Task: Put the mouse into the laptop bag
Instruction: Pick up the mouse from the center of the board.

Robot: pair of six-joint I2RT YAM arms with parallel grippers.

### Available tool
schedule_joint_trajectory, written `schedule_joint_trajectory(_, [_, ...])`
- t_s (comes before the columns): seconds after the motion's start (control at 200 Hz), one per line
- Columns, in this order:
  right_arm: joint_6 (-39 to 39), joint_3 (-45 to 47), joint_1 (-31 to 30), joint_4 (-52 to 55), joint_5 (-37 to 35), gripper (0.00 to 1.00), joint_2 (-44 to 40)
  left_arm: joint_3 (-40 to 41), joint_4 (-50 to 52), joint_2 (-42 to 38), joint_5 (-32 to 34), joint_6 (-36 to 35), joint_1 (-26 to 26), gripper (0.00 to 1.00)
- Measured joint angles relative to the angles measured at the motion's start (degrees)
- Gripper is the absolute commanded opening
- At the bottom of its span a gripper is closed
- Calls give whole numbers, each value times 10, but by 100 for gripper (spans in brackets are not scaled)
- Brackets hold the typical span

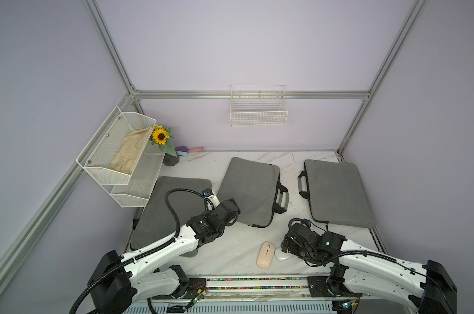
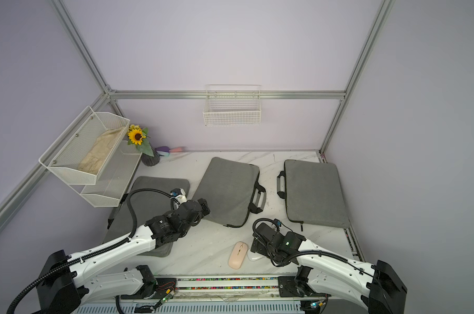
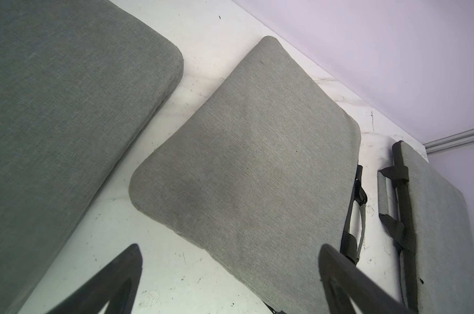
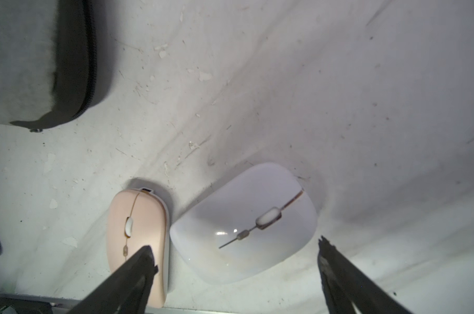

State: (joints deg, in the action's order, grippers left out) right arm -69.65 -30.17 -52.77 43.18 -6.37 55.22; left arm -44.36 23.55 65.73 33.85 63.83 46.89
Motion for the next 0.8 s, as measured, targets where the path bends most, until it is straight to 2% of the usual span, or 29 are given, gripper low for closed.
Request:
schedule_joint_trajectory(0.225, [1,10,0,-74,17,97,75,0,-13,0,-23,-5,-15,100])
schedule_joint_trajectory(0.34, [9,-19,0,-93,3,95,125,0,-23,0,-33,-13,-17,100])
schedule_joint_trajectory(0.46, [21,-57,0,-104,-20,83,179,0,-26,-1,-40,-20,-19,100])
schedule_joint_trajectory(0.545, [34,-79,0,-106,-37,80,205,0,-26,-2,-41,-21,-19,100])
schedule_joint_trajectory(0.695, [45,-82,-2,-93,-56,77,206,0,-26,-10,-42,-21,-24,100])
schedule_joint_trajectory(0.8, [48,-61,-7,-77,-60,75,162,1,-31,-14,-47,-21,-26,100])
